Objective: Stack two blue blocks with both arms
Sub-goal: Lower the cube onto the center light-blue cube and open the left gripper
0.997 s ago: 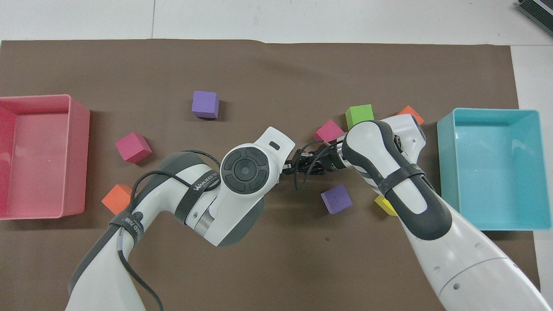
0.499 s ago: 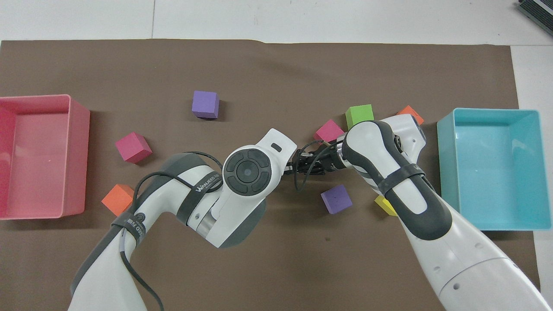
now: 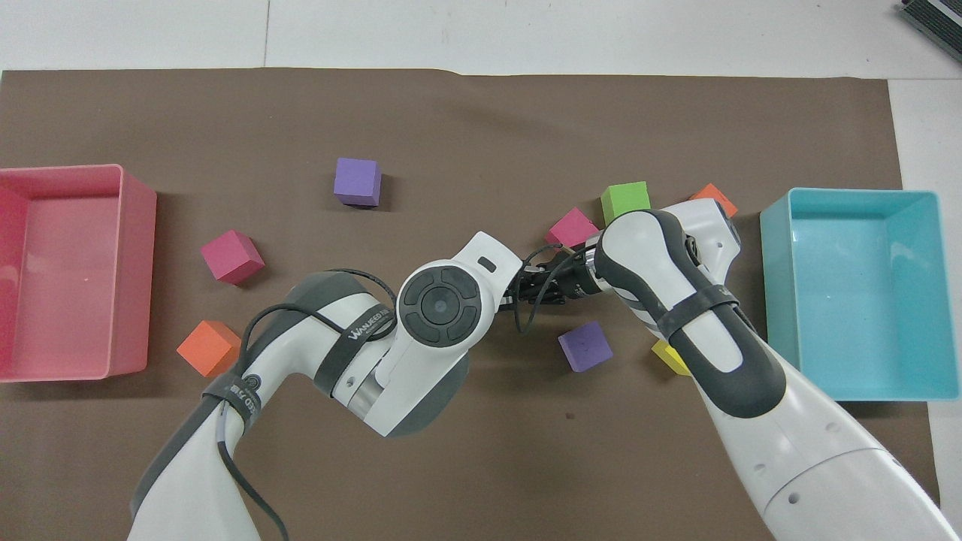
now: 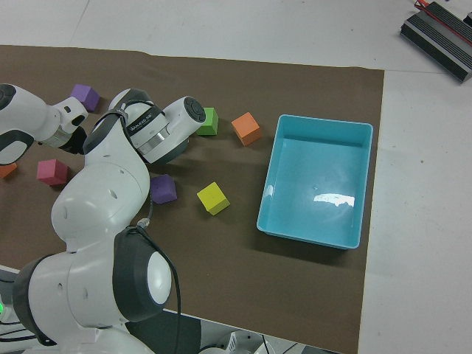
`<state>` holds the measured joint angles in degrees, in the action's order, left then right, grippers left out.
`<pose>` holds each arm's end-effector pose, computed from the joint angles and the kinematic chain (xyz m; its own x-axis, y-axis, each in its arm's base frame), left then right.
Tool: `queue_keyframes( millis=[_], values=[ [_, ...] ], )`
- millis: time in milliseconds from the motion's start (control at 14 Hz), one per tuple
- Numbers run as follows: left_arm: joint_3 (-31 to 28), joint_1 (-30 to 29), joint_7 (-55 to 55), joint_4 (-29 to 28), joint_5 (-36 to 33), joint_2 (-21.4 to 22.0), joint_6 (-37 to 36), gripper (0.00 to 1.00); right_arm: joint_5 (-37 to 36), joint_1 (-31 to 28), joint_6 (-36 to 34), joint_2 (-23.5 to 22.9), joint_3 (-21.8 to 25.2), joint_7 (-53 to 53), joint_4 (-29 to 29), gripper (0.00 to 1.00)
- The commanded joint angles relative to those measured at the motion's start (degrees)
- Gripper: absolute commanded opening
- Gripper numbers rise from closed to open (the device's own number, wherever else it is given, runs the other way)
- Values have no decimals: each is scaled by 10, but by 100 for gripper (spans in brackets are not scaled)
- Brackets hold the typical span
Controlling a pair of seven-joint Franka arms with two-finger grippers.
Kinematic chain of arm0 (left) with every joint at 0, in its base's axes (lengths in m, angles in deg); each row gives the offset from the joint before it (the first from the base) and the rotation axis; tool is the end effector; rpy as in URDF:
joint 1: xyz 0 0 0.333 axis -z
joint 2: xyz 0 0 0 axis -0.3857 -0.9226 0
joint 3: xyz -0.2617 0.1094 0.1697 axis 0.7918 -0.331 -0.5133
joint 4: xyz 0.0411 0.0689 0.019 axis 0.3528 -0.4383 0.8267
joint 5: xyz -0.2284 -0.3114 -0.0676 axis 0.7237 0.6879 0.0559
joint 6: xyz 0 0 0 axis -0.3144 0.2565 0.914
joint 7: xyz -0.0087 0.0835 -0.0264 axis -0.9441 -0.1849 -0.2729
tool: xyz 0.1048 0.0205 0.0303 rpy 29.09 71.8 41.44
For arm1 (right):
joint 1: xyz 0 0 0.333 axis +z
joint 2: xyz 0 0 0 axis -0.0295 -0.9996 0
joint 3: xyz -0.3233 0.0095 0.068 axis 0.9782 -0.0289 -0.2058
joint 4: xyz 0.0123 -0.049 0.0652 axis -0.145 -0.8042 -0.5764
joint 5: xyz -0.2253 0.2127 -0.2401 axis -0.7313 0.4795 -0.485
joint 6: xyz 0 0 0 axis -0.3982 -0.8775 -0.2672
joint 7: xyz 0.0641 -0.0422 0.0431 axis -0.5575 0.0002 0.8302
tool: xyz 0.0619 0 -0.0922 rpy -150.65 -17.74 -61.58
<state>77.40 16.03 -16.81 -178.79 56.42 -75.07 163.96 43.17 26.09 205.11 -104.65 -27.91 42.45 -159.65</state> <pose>0.4767 -0.4208 0.3870 0.9945 0.0649 0.0827 0.0586 -0.9954 0.0760 0.5791 0.2337 0.2695 0.9458 -0.0291 -0.3235 -0.2674 -0.6351 -0.7247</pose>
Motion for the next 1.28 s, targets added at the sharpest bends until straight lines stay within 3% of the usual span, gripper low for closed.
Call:
queue_keyframes(
  millis=[0,427,499,641,712,783,855,1211],
  values=[
    [-8,7,1,-6,-10,6,-8,0,21,-2,3,3,-3,20,-8,0],
    [-8,5,1,-6,-10,5,-7,0,21,-2,3,3,-3,20,-8,0],
    [-8,5,1,-6,-10,6,-7,6,21,-2,3,3,-3,20,-8,0],
    [-8,5,1,-6,-10,6,-7,28,21,-2,3,3,-3,20,-8,0],
    [-8,5,0,-6,-10,6,-7,57,21,-2,3,3,-3,20,-8,0],
    [-8,5,0,-6,-10,6,-8,95,21,-2,4,3,-3,20,-8,0],
    [-8,5,0,-6,-10,6,-8,100,21,-2,3,3,-3,20,-8,0],
    [-8,3,-1,0,-10,8,-9,100,21,-2,4,3,-3,20,-8,0]
  ],
)
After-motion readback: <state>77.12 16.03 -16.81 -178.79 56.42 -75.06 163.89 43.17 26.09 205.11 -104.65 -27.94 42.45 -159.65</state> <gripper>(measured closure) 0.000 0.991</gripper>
